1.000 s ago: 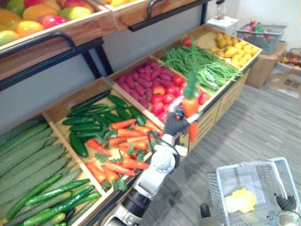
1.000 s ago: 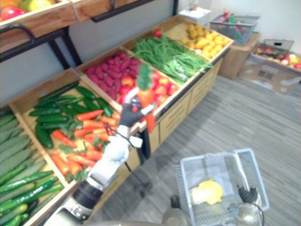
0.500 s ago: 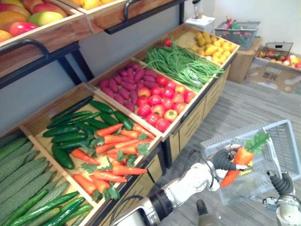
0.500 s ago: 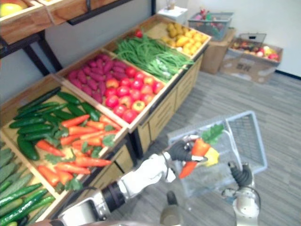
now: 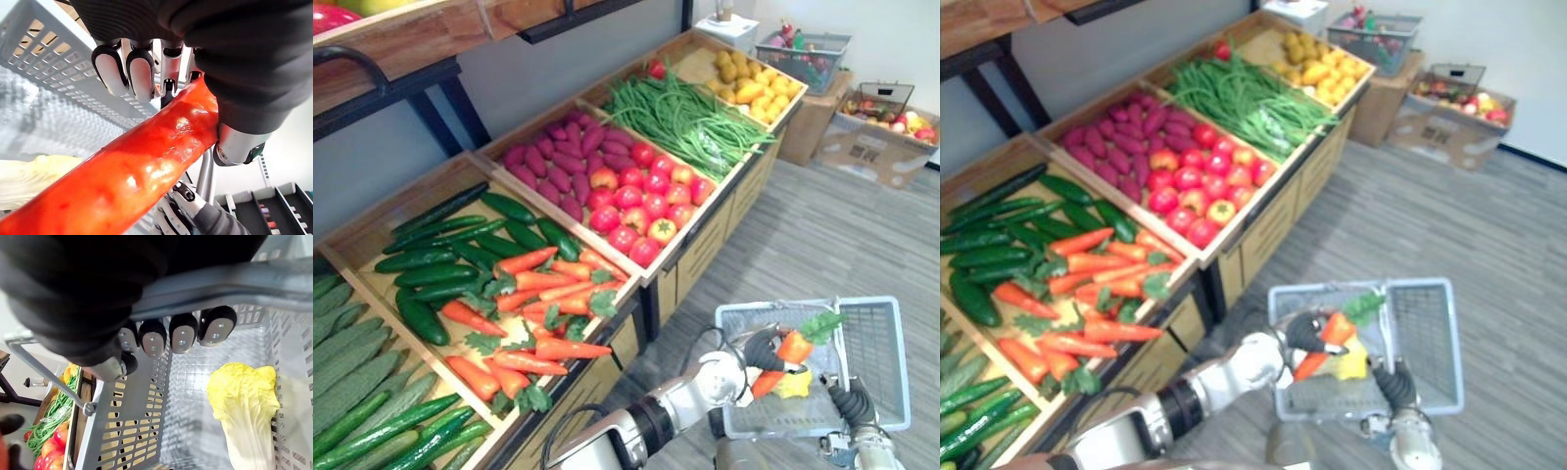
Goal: Pick vegetable in the basket
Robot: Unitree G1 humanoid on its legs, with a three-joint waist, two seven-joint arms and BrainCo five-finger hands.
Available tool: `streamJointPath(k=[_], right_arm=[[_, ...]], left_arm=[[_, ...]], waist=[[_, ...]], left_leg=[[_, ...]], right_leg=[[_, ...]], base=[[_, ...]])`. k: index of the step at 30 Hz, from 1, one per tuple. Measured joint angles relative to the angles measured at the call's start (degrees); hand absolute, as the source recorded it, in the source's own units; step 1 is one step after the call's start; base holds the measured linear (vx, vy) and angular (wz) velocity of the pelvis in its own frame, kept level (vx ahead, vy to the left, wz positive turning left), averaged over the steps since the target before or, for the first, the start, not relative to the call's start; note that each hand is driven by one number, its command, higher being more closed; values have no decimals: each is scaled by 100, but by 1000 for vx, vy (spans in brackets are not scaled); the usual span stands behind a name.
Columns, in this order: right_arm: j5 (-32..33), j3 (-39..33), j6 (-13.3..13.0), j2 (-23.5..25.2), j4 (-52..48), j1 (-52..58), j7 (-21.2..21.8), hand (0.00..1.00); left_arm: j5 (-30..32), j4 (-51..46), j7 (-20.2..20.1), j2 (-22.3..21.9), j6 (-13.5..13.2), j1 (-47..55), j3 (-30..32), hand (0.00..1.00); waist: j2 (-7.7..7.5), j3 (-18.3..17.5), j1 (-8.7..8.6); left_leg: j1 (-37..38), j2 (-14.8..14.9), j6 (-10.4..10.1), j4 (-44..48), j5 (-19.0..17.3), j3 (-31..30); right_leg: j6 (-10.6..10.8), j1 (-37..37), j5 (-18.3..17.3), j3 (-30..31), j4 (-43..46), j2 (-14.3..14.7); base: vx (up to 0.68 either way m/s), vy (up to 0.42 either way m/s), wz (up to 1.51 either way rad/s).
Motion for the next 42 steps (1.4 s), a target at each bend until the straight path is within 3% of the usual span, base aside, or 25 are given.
streamJointPath(k=[1, 2, 11, 20, 26, 29, 32, 38, 42], right_arm=[[107, 45, -5, 1, 0, 3, 38, 100], [152, 82, -28, 6, 0, 20, 82, 100], [378, 304, -247, -2, 62, 72, 178, 100], [375, 423, -353, -1, 480, -147, 142, 100], [373, 228, -427, 8, 1392, -525, -16, 100], [371, -290, -425, 102, 2281, -865, -172, 100], [363, -713, -422, 187, 3057, -1117, -335, 100], [321, -1725, -417, 156, 4545, -1499, -671, 100], [358, -2108, -398, 153, 5179, -1609, -778, 100]], left_arm=[[14, 58, 43, -4, 1, -1, 12, 100], [76, 131, 117, -14, 8, -9, 36, 0], [531, 632, 601, -100, 115, -96, 139, 0], [629, 793, 626, -105, 130, -113, 81, 0], [570, 500, 522, -104, 120, -124, 31, 0], [535, -609, 333, -44, 42, -74, 106, 0], [347, -1980, 115, 425, -262, 153, 292, 0], [325, -4420, -67, 1883, -482, 1501, 1753, 0], [395, -5652, 142, 2234, -749, 2493, 2707, 0]], waist=[[-27, 11, -20], [-61, 31, -38], [-209, 53, -60], [-373, 44, -86], [-445, 27, -73], [-429, 19, 86], [-359, -10, 301], [-118, -121, 665], [-101, -150, 818]], left_leg=[[-7, 0, 1, 1, 0, -11], [-27, -1, 2, 7, 0, -38], [-177, 2, 13, 19, 3, -172], [-218, -4, 17, 22, 3, -262], [-305, -13, 47, 51, 7, -497], [-416, -26, 78, 105, 23, -814], [-492, -19, 103, 144, 40, -1102], [-647, -53, 163, 191, 103, -1589], [-700, -64, 179, 190, 155, -1931]], right_leg=[[0, 0, 0, -8, -2, -4], [0, 0, 0, -22, -5, -11], [16, -36, 12, -101, -91, -35], [17, -77, 12, -123, -93, -34], [33, 15, 1, -313, -107, -124], [56, 132, -17, -551, -108, -204], [62, 256, -23, -785, -111, -269], [116, 446, -68, -1177, -113, -384], [141, 639, -98, -1481, -119, -437]], base=[[-28, -35, 5], [-32, -36, 9], [-26, -43, 6], [-13, -48, 2], [-44, -47, 18], [-42, -61, 49], [-40, -41, 39], [-33, -29, 39], [-13, -17, 42]])
